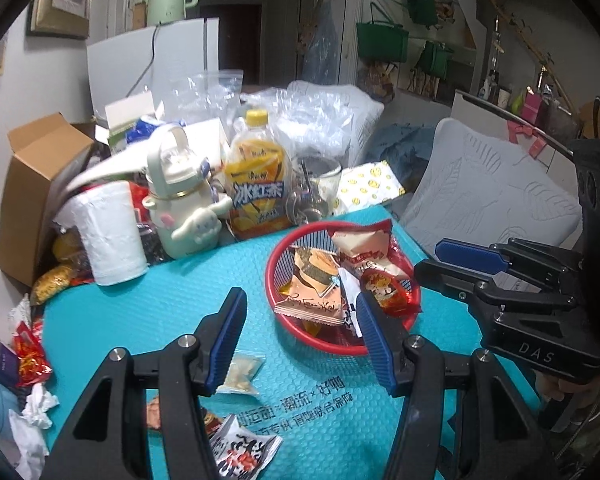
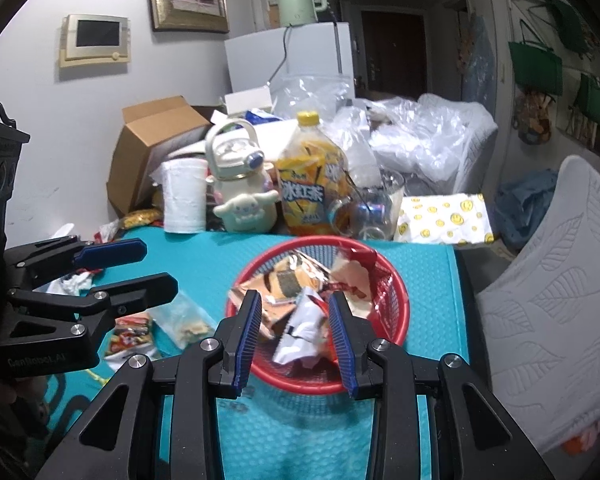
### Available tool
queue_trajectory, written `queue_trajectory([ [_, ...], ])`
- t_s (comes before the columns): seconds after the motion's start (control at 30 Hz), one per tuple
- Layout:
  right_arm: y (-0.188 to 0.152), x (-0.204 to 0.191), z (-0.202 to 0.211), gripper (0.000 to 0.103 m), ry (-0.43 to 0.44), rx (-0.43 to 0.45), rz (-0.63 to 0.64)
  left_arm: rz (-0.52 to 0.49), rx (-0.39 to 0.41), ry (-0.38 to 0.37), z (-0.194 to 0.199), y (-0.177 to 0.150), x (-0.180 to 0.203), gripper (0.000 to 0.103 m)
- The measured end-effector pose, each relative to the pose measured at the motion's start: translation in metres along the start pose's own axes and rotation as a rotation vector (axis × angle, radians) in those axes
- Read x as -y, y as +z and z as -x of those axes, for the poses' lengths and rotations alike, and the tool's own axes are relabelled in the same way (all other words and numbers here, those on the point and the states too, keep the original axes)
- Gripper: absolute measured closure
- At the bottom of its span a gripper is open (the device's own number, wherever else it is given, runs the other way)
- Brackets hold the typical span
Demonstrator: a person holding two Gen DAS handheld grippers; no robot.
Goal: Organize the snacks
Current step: 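Move both open tools back toward the remaining packets on the table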
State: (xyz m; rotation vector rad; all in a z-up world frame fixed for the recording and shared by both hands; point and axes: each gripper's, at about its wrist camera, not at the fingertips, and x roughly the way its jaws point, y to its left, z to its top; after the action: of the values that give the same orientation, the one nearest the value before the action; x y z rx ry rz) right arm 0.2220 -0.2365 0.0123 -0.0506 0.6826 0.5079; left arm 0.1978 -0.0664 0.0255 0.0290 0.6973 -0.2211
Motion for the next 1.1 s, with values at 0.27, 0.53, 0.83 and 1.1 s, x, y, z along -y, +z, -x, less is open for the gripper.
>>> queue_trajectory([
  [0.27,0.007,-0.030,0.039,0.068,0.001,0.061,0.035,0.000,0.084,0.008,0.055,-0.004,-0.004,0.047],
  [0.53,0.002,-0.067,0.076,0.058,0.021,0.114,0.082,0.027,0.123,0.027,0.099,-0.021,-0.014,0.047],
  [0.83,-0.010,-0.107,0.101,0.042,0.047,0.147,0.110,0.026,0.144,0.077,0.140,-0.047,-0.025,0.030],
  [1.1,-0.020,-0.133,0.104,0.027,0.094,0.140,0.118,0.037,0.165,0.120,0.165,-0.067,-0.038,0.024],
])
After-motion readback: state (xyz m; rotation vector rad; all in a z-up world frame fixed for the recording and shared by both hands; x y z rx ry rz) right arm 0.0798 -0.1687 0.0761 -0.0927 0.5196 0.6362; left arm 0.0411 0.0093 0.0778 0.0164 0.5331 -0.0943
